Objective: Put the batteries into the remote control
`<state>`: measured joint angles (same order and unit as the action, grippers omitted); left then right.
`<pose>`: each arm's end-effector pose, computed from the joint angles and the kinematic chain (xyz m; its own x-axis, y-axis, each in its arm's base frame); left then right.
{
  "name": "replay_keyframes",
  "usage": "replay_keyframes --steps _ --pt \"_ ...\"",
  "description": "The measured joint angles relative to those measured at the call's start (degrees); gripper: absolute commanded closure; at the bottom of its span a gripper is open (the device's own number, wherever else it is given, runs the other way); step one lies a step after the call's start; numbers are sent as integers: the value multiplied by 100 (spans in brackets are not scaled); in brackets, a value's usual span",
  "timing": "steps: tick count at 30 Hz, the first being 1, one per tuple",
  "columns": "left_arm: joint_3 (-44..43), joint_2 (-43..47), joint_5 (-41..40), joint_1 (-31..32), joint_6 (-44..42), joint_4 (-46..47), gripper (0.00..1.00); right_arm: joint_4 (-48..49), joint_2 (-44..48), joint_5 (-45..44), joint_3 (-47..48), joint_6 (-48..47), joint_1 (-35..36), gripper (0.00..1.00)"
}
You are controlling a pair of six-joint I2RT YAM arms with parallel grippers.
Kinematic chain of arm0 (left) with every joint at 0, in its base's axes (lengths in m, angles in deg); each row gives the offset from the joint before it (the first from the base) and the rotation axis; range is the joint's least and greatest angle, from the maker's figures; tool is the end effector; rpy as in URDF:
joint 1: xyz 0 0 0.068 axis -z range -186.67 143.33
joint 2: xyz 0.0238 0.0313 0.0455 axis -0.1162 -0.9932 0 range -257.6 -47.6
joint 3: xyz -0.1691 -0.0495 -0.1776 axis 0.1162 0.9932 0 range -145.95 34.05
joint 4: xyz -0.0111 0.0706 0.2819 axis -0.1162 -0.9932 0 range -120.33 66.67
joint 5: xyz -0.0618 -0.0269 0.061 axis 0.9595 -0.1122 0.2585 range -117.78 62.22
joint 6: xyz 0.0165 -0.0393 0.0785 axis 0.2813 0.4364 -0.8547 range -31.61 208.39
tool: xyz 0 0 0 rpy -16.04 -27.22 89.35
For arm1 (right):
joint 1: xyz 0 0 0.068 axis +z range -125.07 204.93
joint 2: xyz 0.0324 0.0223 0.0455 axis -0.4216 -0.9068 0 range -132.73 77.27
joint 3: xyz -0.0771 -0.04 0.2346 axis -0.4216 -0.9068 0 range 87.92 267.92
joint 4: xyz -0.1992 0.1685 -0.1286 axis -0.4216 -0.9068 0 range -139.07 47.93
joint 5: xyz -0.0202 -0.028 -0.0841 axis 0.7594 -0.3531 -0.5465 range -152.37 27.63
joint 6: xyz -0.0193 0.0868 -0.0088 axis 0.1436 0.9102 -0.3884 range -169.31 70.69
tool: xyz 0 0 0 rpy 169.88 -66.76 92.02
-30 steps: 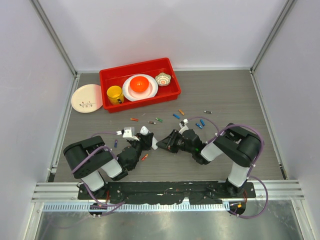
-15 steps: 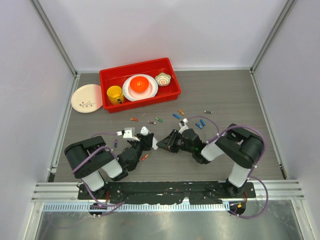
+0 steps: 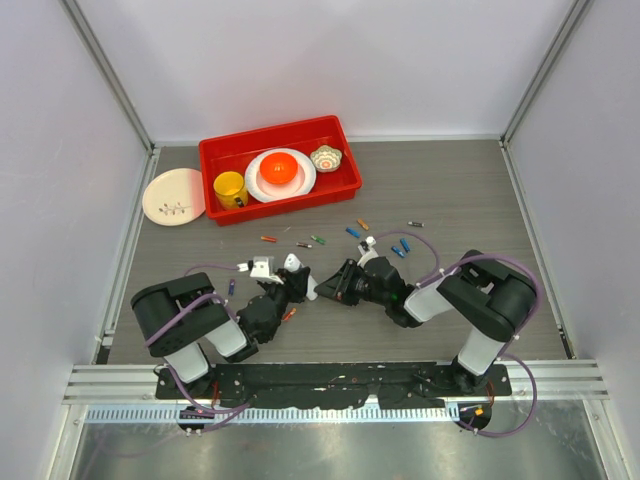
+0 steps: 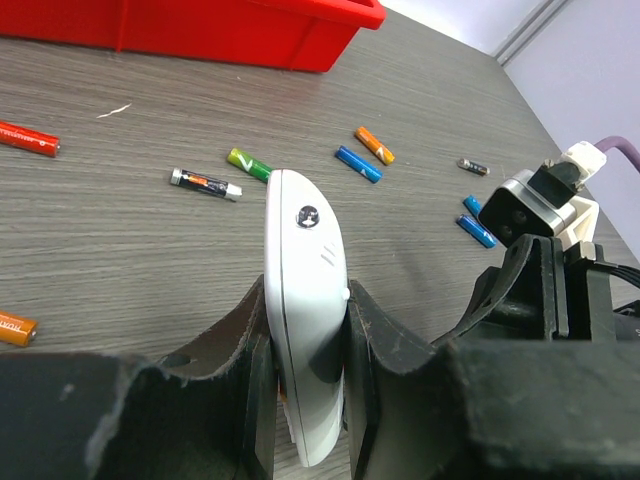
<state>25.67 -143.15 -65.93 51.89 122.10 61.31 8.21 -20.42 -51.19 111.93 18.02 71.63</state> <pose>0.1740 -0.1905 0.0740 -0.2128 -0.4886 -0.8462 0.2777 0.8001 -0.5318 0.2130 0.2485 0.0432 -0.8763 0.3901 -0.2826 -0.0707 0.4762 0.8765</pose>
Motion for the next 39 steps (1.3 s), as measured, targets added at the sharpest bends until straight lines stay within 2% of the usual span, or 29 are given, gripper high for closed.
replay_keyframes --steps 25,26,30,31,34,39 --pt "-98 -249 -127 208 -271 273 100 118 372 4 81 -22 0 75" --pt "-98 -254 -129 208 -269 278 100 116 372 4 83 -20 0 74" --pt "-98 -258 -144 208 -262 282 100 72 400 -15 37 -48 0 50" --pt "-98 -258 -144 210 -260 282 100 66 417 -20 -7 -37 -2 49" --pt "-98 -280 -151 216 -240 295 100 79 540 -63 -258 -31 -7 48" --pt "-136 -448 -197 223 -66 407 100 120 555 -81 -487 28 -44 53"
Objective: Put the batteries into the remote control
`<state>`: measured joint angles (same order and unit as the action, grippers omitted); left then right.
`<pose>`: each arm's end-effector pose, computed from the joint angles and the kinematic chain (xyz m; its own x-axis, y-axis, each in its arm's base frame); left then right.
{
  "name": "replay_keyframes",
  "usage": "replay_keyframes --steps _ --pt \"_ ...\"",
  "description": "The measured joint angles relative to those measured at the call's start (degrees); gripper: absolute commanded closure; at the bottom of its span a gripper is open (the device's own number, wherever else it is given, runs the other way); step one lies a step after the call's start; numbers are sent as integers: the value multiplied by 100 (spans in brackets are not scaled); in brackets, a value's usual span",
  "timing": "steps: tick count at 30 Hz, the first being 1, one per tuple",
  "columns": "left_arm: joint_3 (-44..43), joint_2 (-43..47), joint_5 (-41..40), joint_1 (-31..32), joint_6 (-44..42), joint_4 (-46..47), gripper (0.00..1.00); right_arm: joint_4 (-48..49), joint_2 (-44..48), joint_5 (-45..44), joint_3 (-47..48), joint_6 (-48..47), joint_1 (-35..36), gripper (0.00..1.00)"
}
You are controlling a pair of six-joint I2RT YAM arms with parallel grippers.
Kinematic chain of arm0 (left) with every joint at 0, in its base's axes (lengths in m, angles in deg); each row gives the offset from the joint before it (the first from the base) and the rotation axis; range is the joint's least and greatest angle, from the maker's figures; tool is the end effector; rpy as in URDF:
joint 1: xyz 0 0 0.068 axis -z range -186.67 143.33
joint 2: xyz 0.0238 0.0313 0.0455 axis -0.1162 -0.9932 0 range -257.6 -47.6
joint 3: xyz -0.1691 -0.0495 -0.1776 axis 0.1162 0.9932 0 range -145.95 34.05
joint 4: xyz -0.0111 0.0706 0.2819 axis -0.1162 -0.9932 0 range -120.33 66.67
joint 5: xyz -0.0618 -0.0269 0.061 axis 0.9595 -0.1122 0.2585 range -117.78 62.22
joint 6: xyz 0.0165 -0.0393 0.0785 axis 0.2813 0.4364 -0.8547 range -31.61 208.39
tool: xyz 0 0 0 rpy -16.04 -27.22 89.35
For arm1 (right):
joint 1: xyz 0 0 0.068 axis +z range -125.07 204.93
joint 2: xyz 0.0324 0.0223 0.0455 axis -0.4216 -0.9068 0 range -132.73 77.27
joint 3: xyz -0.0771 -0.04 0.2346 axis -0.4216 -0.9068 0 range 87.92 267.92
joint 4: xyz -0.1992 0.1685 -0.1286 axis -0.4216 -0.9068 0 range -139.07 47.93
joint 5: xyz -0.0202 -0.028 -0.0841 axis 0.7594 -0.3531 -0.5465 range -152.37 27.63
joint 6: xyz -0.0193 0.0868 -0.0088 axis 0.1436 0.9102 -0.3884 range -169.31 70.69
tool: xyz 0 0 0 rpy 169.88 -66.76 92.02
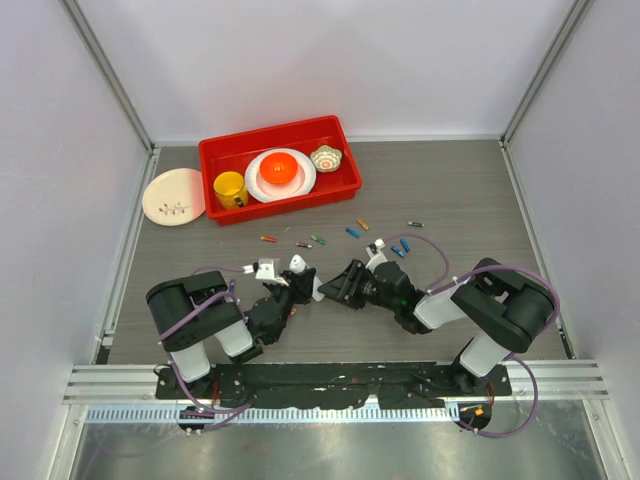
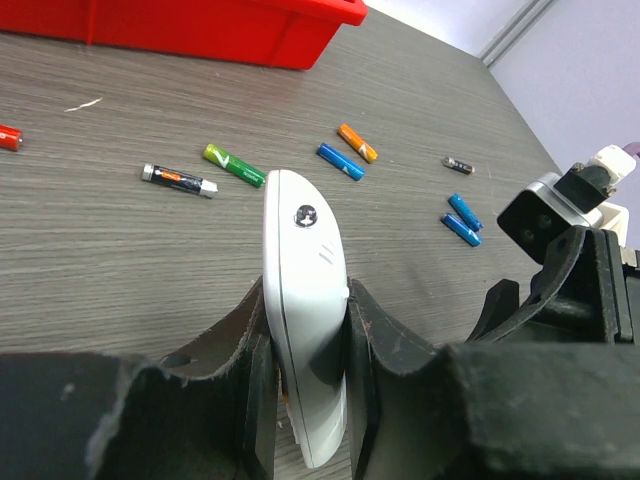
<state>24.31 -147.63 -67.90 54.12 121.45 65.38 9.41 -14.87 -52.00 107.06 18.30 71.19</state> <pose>0.1693 -0.1978 0.0702 -0.2039 -0.4901 -0.8475 0.2887 0.7971 -0.5304 0.2031 0.2330 0.0514 -0.8607 0.4162 -0.2933 -0.0802 0.4581 0.8853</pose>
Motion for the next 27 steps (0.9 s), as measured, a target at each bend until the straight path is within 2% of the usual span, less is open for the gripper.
replay_keyframes --steps 7,14,27 --pt "-46 -52 -4 7 105 0 100 155 -59 0 2 7 -15 56" --pt "-44 -55 -39 24 107 0 100 214 -238 -28 9 28 -44 48" --pt "-46 -55 -79 48 107 0 100 260 -243 -87 9 24 -74 53"
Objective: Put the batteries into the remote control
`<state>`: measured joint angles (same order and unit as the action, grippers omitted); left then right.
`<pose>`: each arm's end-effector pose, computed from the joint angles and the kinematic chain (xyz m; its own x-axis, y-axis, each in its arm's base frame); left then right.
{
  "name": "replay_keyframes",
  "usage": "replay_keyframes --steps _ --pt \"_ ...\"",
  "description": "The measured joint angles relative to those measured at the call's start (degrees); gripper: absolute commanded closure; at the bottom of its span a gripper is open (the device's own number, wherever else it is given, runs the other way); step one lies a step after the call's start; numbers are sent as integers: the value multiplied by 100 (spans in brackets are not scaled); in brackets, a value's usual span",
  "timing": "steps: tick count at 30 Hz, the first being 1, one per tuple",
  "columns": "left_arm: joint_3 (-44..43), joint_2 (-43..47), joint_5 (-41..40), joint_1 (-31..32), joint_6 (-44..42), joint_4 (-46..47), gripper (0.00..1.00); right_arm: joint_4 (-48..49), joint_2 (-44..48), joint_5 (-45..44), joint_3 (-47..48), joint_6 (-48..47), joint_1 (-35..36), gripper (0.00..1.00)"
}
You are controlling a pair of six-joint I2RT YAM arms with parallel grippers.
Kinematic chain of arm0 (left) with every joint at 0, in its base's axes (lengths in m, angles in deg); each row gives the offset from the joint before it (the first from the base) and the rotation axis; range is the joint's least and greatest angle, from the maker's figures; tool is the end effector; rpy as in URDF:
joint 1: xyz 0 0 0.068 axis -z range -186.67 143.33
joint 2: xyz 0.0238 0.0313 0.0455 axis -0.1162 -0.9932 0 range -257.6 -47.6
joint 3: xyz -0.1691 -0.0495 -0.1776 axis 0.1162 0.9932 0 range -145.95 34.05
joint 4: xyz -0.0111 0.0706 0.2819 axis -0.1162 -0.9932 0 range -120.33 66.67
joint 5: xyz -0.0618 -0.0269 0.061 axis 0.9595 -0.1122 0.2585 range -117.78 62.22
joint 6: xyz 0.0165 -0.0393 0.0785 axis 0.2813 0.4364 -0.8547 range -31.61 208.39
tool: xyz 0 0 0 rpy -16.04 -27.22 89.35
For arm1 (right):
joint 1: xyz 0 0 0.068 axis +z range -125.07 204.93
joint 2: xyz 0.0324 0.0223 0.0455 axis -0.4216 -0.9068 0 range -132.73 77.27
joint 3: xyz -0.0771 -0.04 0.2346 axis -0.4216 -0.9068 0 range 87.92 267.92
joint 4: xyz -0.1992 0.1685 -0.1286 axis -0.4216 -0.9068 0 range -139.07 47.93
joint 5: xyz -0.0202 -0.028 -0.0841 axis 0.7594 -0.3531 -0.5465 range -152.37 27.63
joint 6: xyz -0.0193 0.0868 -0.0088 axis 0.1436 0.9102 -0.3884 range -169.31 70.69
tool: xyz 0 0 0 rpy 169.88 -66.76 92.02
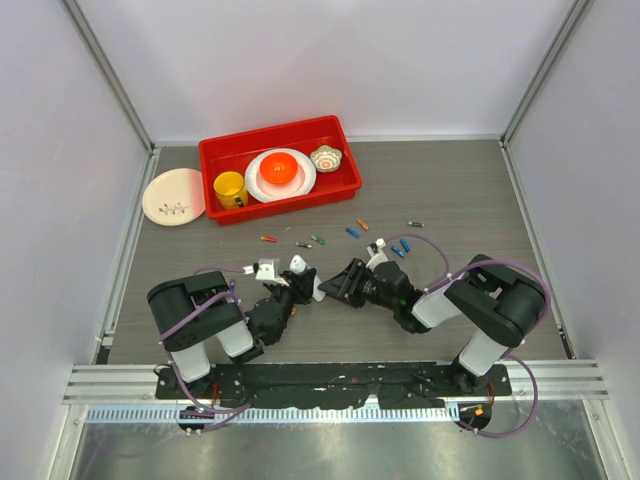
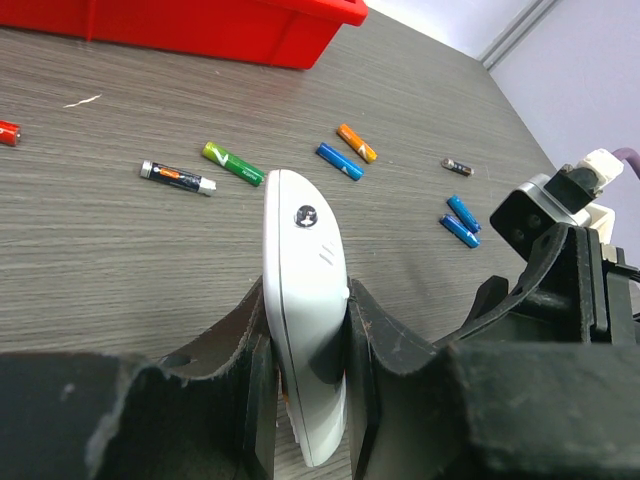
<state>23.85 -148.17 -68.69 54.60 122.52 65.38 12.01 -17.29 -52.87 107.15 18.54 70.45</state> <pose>0.1689 -0.1998 0.0695 -0.2068 -0.5049 -0.8381 0.2804 0.7901 -0.5452 0.2073 0.2298 0.0460 -0.8473 0.4410 -0.2959 -0.0706 0.4587 0.8858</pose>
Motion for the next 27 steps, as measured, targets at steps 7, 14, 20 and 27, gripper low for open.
replay_keyframes --steps 7,14,20,27 --pt "0 0 -9 17 -2 0 100 101 -111 4 22 2 0 55" --pt "0 -4 -26 24 2 2 100 162 -197 4 22 17 -15 61" --pt "0 -7 -57 26 15 2 100 317 -306 31 24 94 -42 63" --pt "0 -7 -92 28 15 2 100 337 -332 79 52 127 -52 61"
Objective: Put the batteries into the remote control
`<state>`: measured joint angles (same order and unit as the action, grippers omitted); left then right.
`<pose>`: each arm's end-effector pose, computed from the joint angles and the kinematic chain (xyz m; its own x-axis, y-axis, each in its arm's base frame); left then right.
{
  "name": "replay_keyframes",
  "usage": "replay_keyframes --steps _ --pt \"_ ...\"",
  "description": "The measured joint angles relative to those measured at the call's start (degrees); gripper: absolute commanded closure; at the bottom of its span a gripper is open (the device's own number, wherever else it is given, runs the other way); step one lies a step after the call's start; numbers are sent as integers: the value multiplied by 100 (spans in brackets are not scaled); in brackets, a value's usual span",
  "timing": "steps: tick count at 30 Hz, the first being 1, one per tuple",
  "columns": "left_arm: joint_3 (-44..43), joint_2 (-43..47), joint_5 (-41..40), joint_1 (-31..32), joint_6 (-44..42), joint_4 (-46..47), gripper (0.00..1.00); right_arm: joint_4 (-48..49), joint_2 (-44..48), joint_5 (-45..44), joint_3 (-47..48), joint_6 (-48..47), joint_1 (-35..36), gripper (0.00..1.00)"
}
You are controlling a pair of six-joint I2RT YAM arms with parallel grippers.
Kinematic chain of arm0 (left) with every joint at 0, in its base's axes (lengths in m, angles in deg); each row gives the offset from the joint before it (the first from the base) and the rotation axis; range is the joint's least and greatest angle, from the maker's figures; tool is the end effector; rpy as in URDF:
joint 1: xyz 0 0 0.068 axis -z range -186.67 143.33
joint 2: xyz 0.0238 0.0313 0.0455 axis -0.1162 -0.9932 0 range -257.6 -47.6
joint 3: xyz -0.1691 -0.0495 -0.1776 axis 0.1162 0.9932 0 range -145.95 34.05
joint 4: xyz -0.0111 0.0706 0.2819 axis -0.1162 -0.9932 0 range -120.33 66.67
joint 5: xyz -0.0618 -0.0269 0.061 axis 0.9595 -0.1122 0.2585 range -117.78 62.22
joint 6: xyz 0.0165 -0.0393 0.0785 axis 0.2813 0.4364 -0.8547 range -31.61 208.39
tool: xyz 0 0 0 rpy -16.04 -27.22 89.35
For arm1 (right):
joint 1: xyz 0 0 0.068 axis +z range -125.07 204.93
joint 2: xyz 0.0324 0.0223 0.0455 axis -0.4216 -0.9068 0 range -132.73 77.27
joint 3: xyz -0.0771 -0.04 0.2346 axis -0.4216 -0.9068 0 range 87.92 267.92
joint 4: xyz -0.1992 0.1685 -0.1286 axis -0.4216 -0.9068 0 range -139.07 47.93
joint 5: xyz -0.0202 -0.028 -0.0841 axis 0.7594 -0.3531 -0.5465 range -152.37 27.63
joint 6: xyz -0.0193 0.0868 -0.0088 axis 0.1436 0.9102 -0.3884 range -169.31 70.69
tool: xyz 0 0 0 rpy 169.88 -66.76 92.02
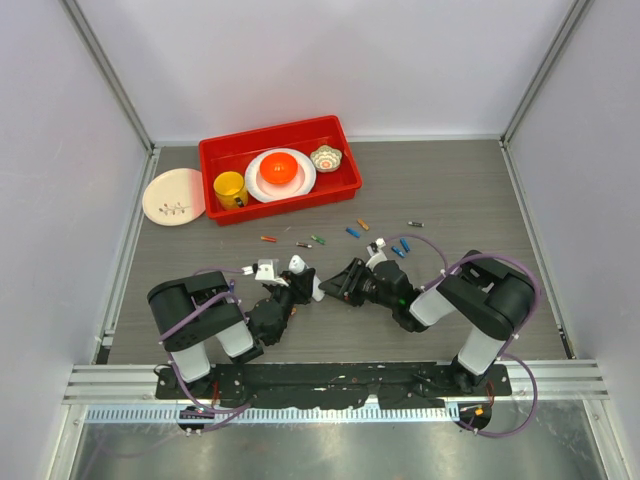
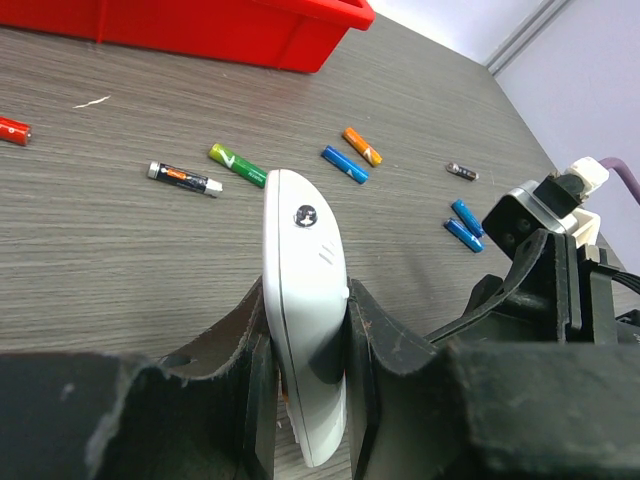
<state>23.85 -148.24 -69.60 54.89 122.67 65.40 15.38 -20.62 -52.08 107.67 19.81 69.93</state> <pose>0.1683 -0.1994 0.0693 -0.2020 -0.5083 -0.8371 0.2713 0.7923 -0.5466 0.2098 0.2299 0.0400 -0.8494 0.4507 -0.2744 -0.0565 0.4393 0.8966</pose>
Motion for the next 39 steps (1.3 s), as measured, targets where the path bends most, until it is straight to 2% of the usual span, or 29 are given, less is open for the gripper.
replay_keyframes --steps 2,9,11,39 --pt "0 0 -7 0 0 0 100 0 0 15 7 0 0 64" --pt "0 -15 -57 13 22 4 100 -24 -33 17 9 4 -20 83" --pt "0 -20 -96 22 24 7 100 -24 -52 17 15 9 -28 86" --pt "-26 -79 -275 98 -35 20 100 -181 13 9 31 7 -44 85"
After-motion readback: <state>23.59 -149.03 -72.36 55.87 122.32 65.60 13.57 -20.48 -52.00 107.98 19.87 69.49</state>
